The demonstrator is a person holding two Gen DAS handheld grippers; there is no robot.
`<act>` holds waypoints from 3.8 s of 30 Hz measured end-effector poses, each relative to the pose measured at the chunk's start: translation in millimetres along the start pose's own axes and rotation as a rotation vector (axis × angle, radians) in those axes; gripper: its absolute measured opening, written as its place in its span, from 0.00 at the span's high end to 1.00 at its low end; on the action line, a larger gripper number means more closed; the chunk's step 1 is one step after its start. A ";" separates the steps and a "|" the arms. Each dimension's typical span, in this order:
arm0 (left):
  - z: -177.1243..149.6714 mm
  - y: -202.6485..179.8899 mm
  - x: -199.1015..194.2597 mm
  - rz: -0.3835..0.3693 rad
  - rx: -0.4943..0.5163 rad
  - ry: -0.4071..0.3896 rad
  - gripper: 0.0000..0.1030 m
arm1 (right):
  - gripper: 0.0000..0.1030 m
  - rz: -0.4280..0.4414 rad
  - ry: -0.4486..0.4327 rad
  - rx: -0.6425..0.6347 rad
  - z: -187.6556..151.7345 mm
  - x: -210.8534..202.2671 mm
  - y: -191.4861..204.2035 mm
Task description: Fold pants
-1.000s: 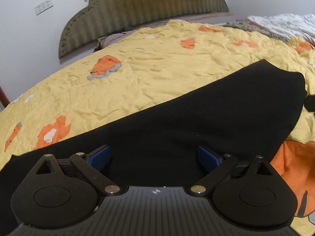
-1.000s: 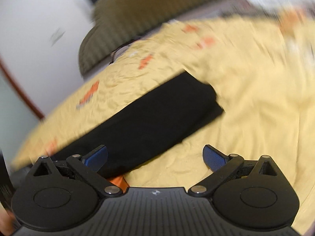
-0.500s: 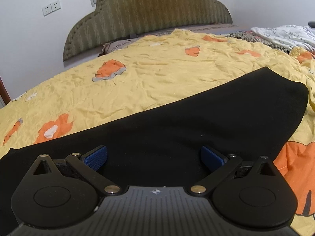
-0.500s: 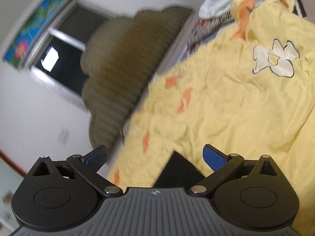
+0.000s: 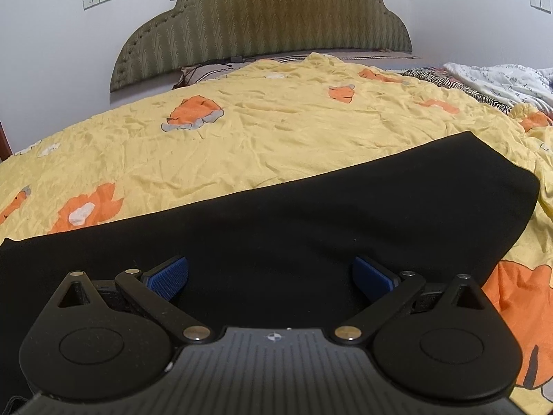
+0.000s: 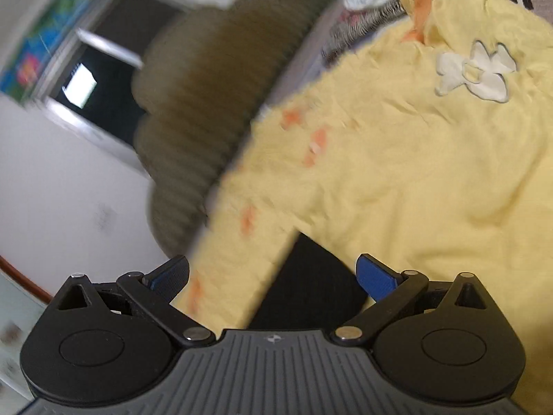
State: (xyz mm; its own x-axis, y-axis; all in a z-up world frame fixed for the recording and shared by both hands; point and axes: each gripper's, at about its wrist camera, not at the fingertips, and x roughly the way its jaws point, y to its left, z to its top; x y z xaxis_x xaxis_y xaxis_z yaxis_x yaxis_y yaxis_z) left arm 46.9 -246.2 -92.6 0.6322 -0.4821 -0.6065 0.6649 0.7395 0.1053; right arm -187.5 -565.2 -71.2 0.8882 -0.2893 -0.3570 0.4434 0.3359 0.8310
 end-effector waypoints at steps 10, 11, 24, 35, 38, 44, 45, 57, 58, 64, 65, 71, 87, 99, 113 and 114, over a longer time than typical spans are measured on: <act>-0.5 0.8 0.8 -0.004 -0.012 0.002 0.01 | 0.00 0.039 0.105 -0.003 -20.8 27.4 -7.2; -0.6 0.7 0.8 -0.004 -0.012 0.002 0.01 | 0.00 0.048 0.099 -0.021 -18.9 25.1 -6.3; 0.6 2.7 1.0 -0.012 -0.025 0.005 0.00 | 0.88 -0.156 0.061 -0.336 -25.1 46.9 15.8; 1.3 5.9 1.9 -0.020 -0.043 0.009 0.00 | 0.67 -0.279 0.135 -0.928 -87.6 63.1 79.8; 1.0 5.4 1.8 -0.019 -0.043 0.008 0.00 | 0.23 -0.293 0.093 -0.887 -91.5 46.3 74.1; 0.9 5.7 1.8 -0.019 -0.044 0.008 0.00 | 0.23 -0.248 0.091 -0.560 -65.1 19.1 45.3; 0.9 5.8 1.8 -0.019 -0.044 0.008 0.00 | 0.23 -0.219 0.111 -0.484 -60.4 17.9 38.0; 0.7 5.8 1.8 -0.019 -0.044 0.008 0.00 | 0.55 -0.048 -0.036 -0.013 -28.1 33.5 -9.3; 0.7 5.7 1.9 -0.019 -0.044 0.008 0.00 | 0.69 -0.083 -0.027 -0.007 -25.7 37.8 -11.8; 5.0 8.4 -1.6 -0.022 -0.056 0.012 0.06 | 0.91 -0.122 0.009 -0.265 -27.4 42.8 15.8; 8.6 9.6 -3.6 -0.032 -0.074 0.014 0.07 | 0.91 -0.140 0.000 -0.391 -34.2 40.8 32.2; 57.1 23.5 -2.4 -0.346 -0.316 0.089 0.06 | 0.91 -0.207 -0.028 -0.982 -91.9 40.7 99.9; 89.7 -7.4 121.6 -0.768 -0.805 0.470 0.73 | 0.91 -0.151 -0.012 -1.486 -171.3 29.1 123.0; 96.9 18.7 36.1 -0.501 -0.522 0.209 0.95 | 0.85 -0.152 -0.068 -1.588 -200.2 38.6 136.6; 45.4 145.1 -13.8 -0.056 -0.425 0.273 0.93 | 0.86 0.174 0.124 -1.713 -295.8 52.2 188.7; 40.7 150.2 -11.6 -0.051 -0.429 0.285 0.90 | 0.86 0.178 0.139 -1.722 -301.1 54.6 188.7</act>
State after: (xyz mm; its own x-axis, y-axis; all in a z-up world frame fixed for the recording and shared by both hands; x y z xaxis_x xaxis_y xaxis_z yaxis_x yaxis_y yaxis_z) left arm 155.6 -148.6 -37.7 0.4305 -0.4194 -0.7992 0.4313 0.8734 -0.2260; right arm -19.0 -247.7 -62.3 0.8981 -0.1040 -0.4273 -0.1250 0.8712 -0.4748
